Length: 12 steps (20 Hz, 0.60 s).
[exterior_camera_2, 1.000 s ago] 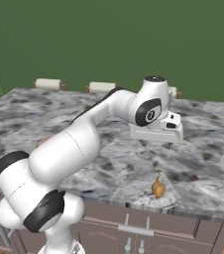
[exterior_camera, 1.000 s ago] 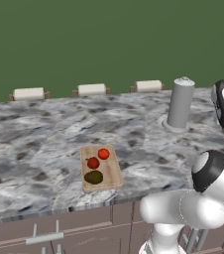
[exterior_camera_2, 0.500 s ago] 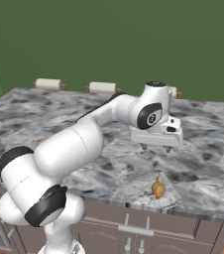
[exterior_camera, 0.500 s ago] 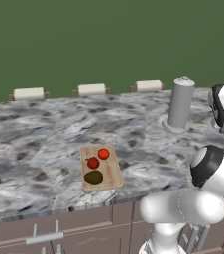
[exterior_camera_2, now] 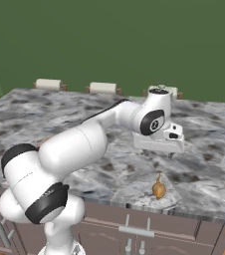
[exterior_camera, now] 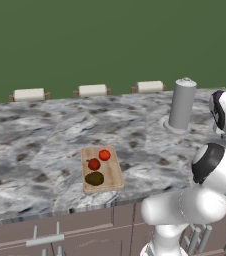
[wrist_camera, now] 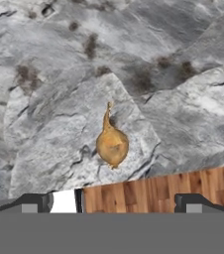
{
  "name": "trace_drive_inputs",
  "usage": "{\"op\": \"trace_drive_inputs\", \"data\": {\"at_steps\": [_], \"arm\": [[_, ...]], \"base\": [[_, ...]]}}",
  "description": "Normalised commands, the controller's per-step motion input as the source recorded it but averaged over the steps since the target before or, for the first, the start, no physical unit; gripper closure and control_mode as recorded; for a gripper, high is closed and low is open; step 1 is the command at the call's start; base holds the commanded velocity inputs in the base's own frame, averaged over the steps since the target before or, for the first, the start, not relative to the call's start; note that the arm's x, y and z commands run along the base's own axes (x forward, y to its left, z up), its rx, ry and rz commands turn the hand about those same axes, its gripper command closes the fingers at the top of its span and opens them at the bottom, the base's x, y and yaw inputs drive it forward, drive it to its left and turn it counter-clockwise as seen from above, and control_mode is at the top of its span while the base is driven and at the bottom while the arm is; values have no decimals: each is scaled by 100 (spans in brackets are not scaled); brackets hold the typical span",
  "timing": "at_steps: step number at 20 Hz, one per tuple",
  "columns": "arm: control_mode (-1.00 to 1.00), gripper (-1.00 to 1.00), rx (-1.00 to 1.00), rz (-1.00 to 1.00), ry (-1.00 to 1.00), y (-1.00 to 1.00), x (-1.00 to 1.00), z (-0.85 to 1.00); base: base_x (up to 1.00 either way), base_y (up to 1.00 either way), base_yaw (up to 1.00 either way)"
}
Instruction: Place the avocado, onion, tomato, and bell pepper on the cutting board.
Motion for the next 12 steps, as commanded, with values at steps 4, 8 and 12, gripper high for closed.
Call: {"op": "trace_drive_inputs", "data": {"at_steps": [4,8,12], "arm": [[-100,-100,0,0,1,-3,0,-19],[-100,-100,0,0,0,-3,0,-16],[-100,-100,0,0,1,-3,1,-17]], "base": [[0,0,0],[0,0,0],[0,0,0]]}}
